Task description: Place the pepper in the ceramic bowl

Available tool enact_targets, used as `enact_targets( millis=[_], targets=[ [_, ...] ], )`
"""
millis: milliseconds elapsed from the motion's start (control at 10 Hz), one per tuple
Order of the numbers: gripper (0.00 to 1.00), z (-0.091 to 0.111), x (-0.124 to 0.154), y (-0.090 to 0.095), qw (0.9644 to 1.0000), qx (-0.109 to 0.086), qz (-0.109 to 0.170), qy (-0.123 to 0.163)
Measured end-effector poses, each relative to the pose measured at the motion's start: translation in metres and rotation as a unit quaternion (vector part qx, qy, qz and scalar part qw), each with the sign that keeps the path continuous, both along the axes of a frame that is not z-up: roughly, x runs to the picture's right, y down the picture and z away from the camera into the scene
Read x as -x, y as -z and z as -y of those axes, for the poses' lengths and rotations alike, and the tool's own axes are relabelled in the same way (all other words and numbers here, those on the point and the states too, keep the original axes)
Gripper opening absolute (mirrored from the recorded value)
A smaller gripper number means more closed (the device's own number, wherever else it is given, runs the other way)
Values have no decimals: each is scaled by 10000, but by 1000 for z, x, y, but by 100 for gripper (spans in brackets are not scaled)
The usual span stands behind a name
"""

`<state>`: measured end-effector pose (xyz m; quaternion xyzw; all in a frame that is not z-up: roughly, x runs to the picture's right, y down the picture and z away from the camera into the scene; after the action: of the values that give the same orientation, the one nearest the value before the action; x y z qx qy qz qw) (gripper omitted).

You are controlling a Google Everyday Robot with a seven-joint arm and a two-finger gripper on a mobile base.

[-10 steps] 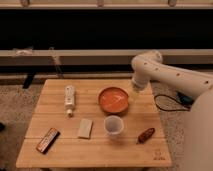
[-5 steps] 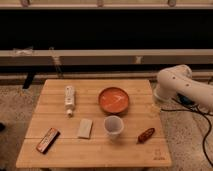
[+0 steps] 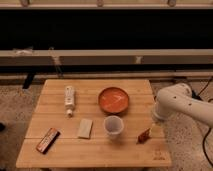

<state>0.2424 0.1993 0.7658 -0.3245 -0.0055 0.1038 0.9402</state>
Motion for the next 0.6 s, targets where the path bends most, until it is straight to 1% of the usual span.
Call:
enact_targets(
  millis=[100, 200, 500, 600],
  targets=[
    [80, -8, 8, -8, 9999, 70, 111, 95],
    [80, -11, 12, -13, 9997, 101, 175, 146],
    [80, -21, 8, -14, 9994, 224, 173, 191],
    [80, -23, 8, -13, 9994, 236, 165, 200]
  ],
)
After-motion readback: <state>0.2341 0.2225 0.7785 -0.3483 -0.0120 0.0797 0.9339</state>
